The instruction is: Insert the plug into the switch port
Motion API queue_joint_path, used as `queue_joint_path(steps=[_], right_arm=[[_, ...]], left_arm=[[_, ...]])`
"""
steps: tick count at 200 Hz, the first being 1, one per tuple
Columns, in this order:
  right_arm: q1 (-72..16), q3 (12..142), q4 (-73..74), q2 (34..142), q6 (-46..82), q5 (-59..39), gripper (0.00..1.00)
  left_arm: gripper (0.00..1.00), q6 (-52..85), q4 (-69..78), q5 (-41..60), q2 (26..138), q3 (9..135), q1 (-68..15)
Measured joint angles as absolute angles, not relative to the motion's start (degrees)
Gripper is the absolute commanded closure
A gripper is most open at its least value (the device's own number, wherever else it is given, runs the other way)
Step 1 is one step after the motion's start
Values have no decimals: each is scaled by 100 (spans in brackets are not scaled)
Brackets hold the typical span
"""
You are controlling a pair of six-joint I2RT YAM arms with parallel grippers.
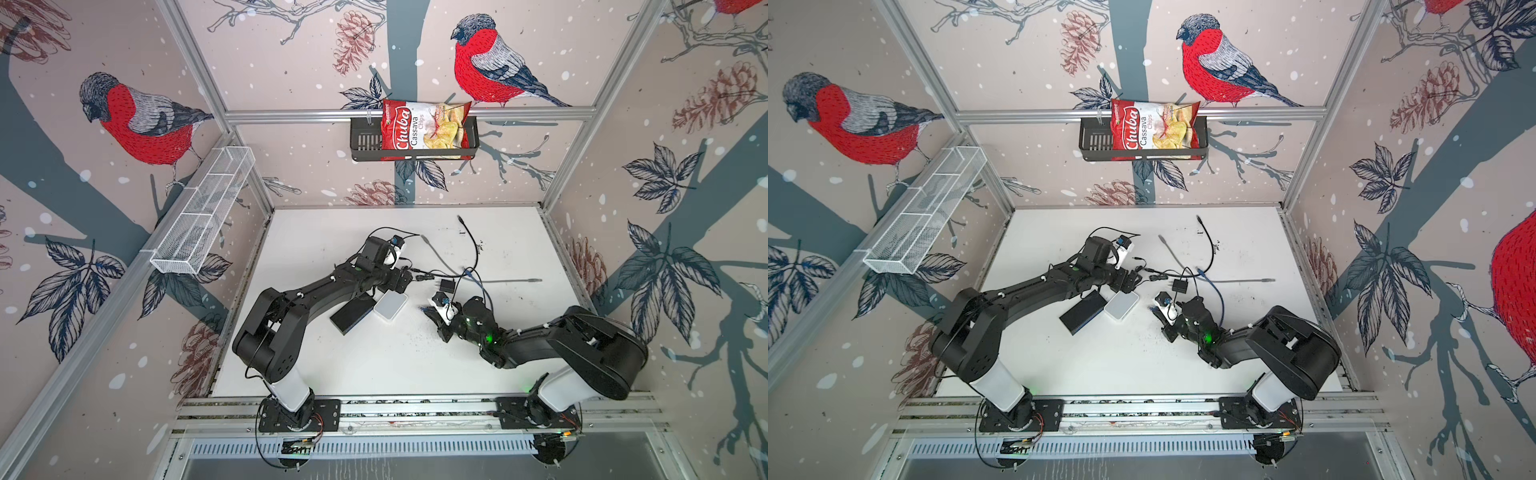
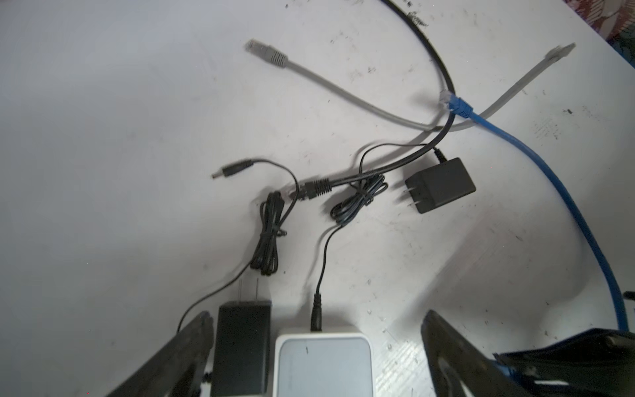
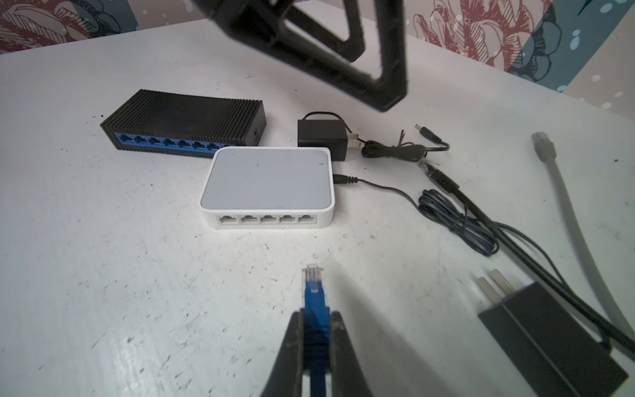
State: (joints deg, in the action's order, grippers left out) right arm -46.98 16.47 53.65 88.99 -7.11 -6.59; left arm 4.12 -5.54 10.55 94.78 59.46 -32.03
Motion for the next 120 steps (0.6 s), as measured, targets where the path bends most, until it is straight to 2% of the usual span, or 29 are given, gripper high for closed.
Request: queue_joint_path(steps=[64, 120], right_arm=[[-4722, 1658, 5603, 9048, -580, -650, 98], [-4740, 1664, 5653, 9102, -545, -650, 98]], left_arm=[[23, 1219, -1052, 1149, 9338, 5756, -3205], [26, 1490, -1302, 1369, 9542, 5561, -3242]])
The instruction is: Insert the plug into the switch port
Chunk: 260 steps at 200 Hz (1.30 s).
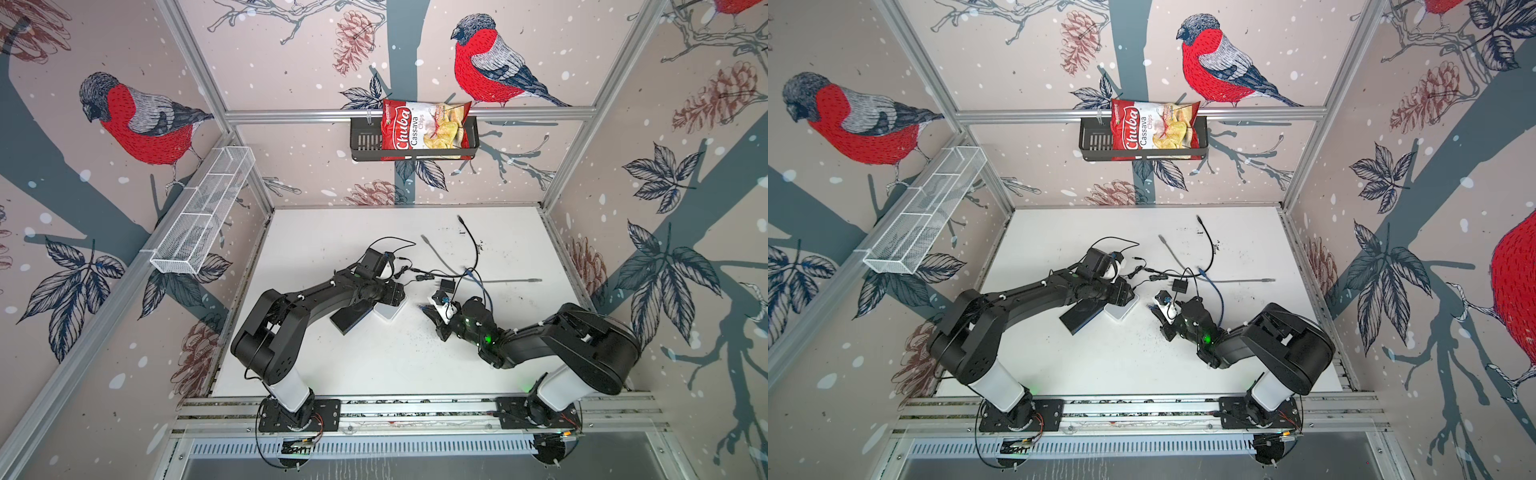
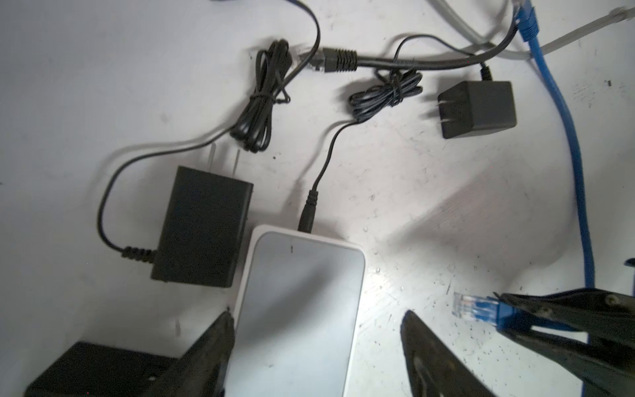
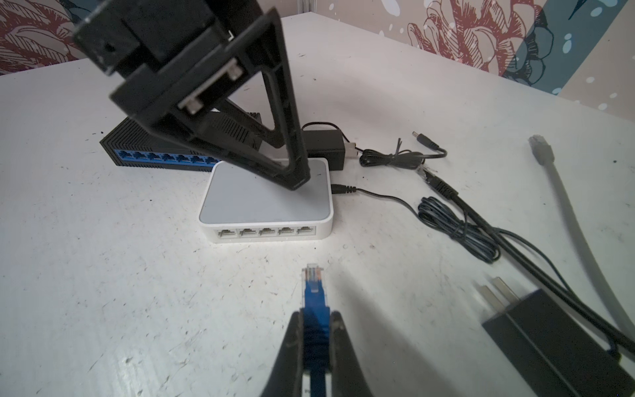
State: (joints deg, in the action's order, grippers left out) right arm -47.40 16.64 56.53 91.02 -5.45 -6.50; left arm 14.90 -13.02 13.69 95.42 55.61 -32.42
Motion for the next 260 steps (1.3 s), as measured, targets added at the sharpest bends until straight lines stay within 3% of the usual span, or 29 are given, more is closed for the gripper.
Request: queue_joint_path(steps=[260], right_arm=[[-4834, 1691, 5999, 9533, -436, -652, 98]], left_arm=[[32, 1653, -1260, 1020, 9974, 6038, -3420]])
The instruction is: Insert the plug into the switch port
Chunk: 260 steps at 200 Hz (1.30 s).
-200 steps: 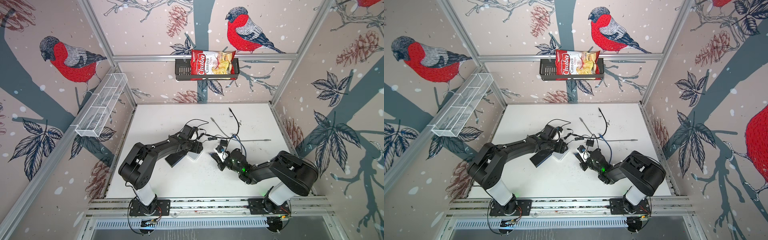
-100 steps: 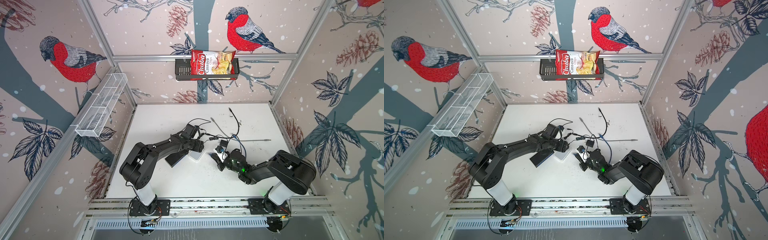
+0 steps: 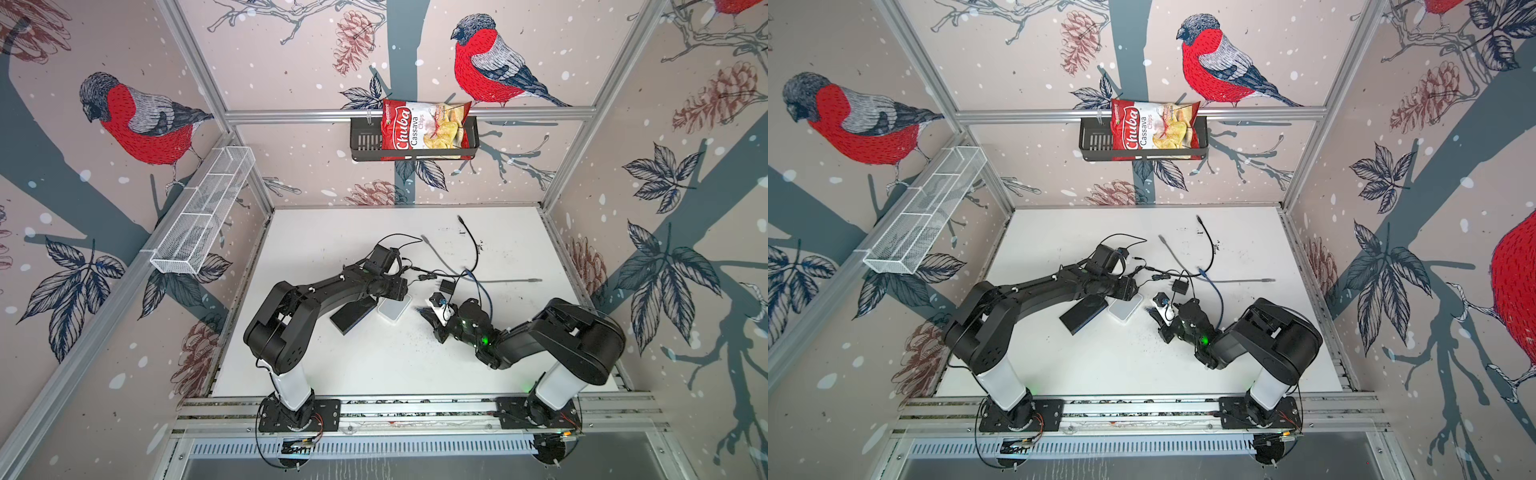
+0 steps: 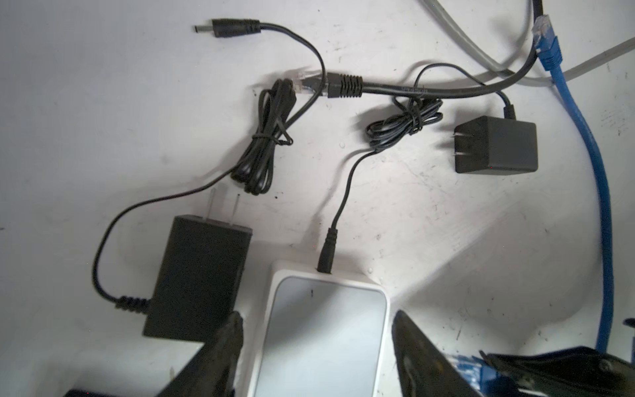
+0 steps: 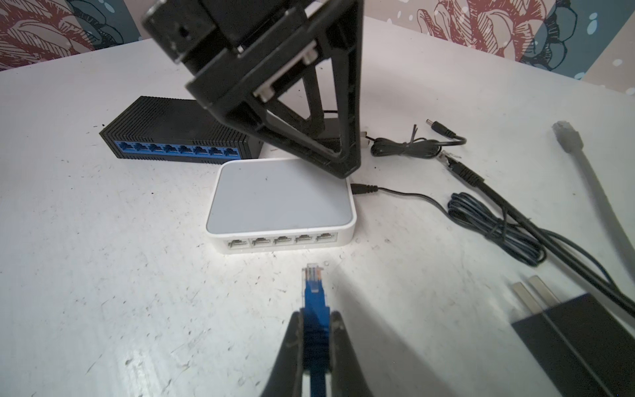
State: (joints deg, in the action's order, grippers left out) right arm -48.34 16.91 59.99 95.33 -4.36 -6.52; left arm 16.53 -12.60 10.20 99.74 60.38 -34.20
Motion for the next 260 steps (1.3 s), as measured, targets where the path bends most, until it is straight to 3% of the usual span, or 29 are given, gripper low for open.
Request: queue_joint_path(steps=[260], right_arm=[[-5017, 1540, 6591, 10123, -419, -604, 99]], left_arm=[[33, 2115, -801, 1181, 10121, 5564, -3865]])
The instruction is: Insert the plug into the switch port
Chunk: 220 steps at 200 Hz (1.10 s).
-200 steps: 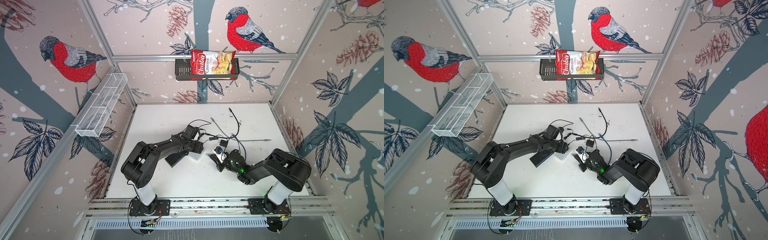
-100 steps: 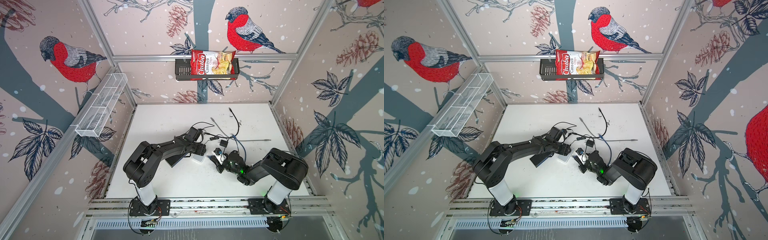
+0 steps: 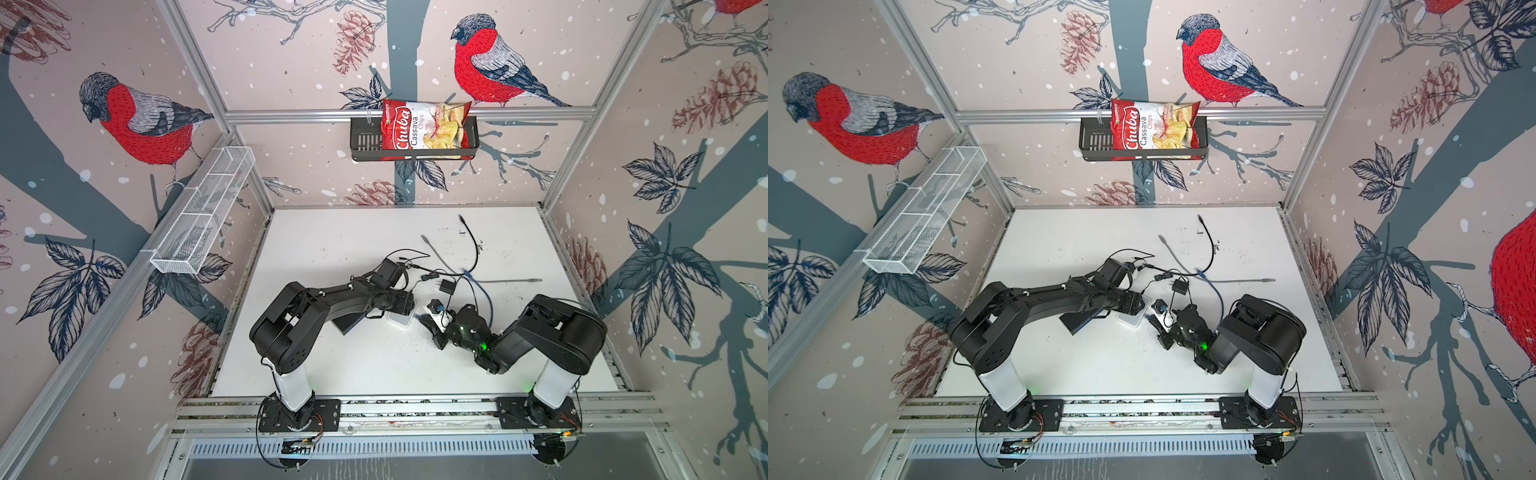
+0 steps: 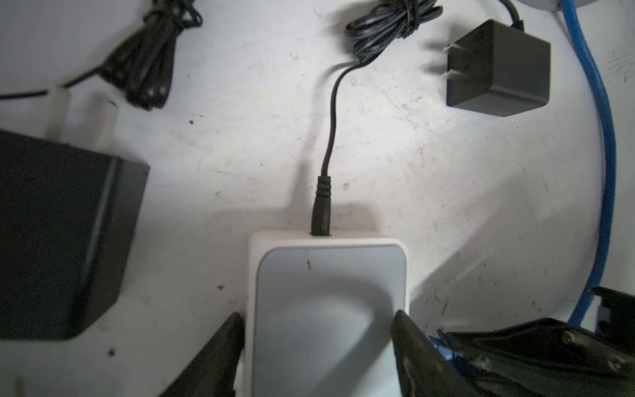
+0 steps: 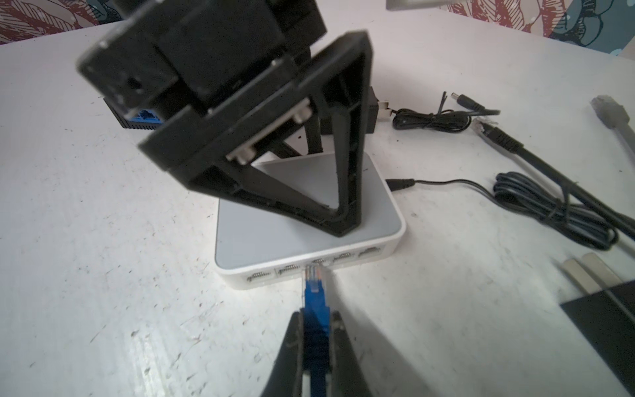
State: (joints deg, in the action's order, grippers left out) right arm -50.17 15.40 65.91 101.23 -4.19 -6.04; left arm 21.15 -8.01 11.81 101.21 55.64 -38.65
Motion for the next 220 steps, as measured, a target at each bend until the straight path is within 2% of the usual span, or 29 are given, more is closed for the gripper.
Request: queue_joint_path(steps=[135, 220], right_arm=[[-5111, 1433, 7367, 10523, -792, -458, 99], [-5481, 1326, 9424, 11924, -1041, 233, 100]], left_arm=[[36, 1949, -539, 1295, 10215, 5553, -3868], [38, 2152, -215, 1170, 10208, 5402, -3955]])
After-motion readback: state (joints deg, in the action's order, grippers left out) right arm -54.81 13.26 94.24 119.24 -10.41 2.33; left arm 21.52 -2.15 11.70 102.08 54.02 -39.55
